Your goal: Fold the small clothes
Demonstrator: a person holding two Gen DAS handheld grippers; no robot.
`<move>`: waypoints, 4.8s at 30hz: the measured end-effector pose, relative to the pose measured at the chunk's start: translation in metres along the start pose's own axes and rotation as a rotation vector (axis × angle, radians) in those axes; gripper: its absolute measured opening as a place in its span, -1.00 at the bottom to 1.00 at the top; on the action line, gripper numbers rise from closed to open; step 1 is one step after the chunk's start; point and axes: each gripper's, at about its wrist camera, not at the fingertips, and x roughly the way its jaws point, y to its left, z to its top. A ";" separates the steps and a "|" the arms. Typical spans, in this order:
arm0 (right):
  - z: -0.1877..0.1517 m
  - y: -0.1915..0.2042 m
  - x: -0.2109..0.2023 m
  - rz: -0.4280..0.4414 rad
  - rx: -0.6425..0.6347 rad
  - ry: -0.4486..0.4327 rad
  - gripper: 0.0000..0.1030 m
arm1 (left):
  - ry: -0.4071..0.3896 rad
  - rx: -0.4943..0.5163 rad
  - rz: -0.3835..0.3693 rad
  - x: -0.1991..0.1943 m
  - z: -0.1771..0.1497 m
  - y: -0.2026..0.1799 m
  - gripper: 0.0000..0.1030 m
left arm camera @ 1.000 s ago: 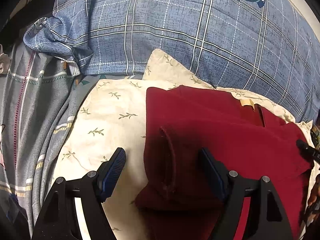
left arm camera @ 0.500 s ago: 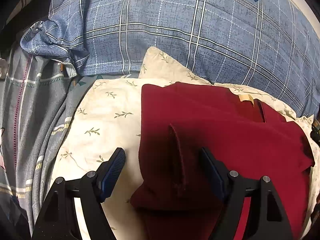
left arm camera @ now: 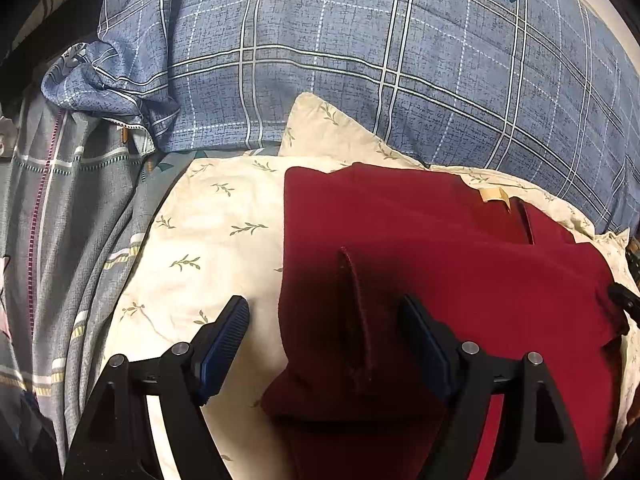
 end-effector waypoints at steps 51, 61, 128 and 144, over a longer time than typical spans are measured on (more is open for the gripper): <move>-0.046 -0.033 -0.006 0.027 0.171 0.062 0.39 | 0.021 -0.009 -0.044 -0.024 -0.023 0.018 0.58; -0.091 -0.022 -0.097 0.244 0.178 0.078 0.48 | -0.008 0.065 -0.136 -0.120 -0.086 0.028 0.58; -0.169 0.006 -0.189 0.623 0.146 0.064 -0.77 | 0.025 -0.031 -0.453 -0.207 -0.132 0.049 -0.84; -0.009 -0.009 -0.075 0.516 0.237 -0.064 -0.77 | -0.065 -0.120 -0.336 -0.086 -0.006 0.006 -0.84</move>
